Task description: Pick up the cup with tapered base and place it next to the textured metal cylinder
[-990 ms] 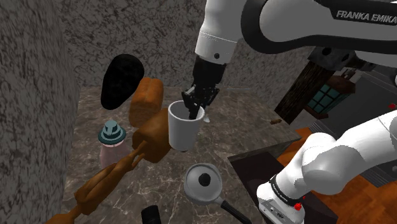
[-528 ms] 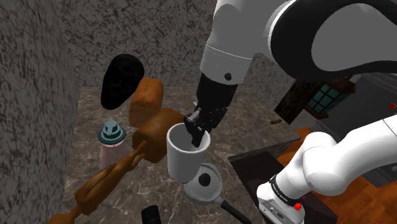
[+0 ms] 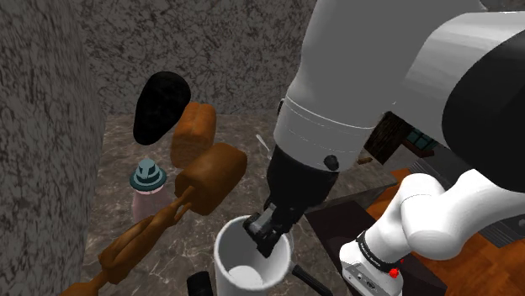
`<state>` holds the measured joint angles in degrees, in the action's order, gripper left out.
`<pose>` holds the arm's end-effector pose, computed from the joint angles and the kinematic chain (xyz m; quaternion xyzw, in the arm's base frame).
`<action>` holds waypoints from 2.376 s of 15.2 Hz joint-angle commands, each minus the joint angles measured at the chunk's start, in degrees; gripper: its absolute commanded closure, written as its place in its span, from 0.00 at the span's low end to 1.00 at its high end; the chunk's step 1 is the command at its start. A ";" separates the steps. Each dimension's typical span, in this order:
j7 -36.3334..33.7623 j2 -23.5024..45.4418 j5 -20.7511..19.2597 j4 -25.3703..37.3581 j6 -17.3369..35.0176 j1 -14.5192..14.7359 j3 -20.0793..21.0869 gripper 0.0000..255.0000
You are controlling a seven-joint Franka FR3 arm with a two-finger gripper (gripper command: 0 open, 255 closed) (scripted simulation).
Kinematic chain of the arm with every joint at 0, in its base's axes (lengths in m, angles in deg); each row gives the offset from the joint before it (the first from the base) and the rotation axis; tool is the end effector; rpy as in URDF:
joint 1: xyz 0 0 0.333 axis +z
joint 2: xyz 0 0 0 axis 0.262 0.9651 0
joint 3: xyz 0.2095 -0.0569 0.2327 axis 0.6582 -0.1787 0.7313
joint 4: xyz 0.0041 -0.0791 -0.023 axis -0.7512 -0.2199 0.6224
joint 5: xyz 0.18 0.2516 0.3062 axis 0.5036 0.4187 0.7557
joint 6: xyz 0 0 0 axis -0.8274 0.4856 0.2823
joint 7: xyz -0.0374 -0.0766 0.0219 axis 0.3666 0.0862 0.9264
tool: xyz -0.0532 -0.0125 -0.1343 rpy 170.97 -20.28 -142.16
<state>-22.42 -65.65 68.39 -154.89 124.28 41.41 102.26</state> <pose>0.1696 0.4834 0.5148 -0.9945 -0.0738 0.0526 0.0531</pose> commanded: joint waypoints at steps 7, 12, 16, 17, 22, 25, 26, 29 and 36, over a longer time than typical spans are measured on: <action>-11.83 3.20 0.25 4.22 2.23 2.13 9.47 1.00; -21.04 8.53 -2.80 9.14 4.03 2.15 17.48 1.00; -30.57 16.06 -9.24 14.21 5.64 1.68 25.67 1.00; -33.57 18.80 -11.92 15.66 5.99 1.73 27.97 1.00; -38.67 24.07 -17.28 15.06 9.39 3.50 30.42 1.00; -38.77 24.49 -17.65 12.95 11.68 3.63 30.47 1.00; -38.84 24.69 -17.83 12.28 12.44 3.69 30.49 1.00; -39.20 25.47 -18.58 10.33 14.73 3.92 30.53 1.00; -40.80 28.21 -21.41 6.27 19.99 4.93 30.29 1.00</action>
<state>-62.37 -38.48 48.13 -148.24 143.37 45.84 132.61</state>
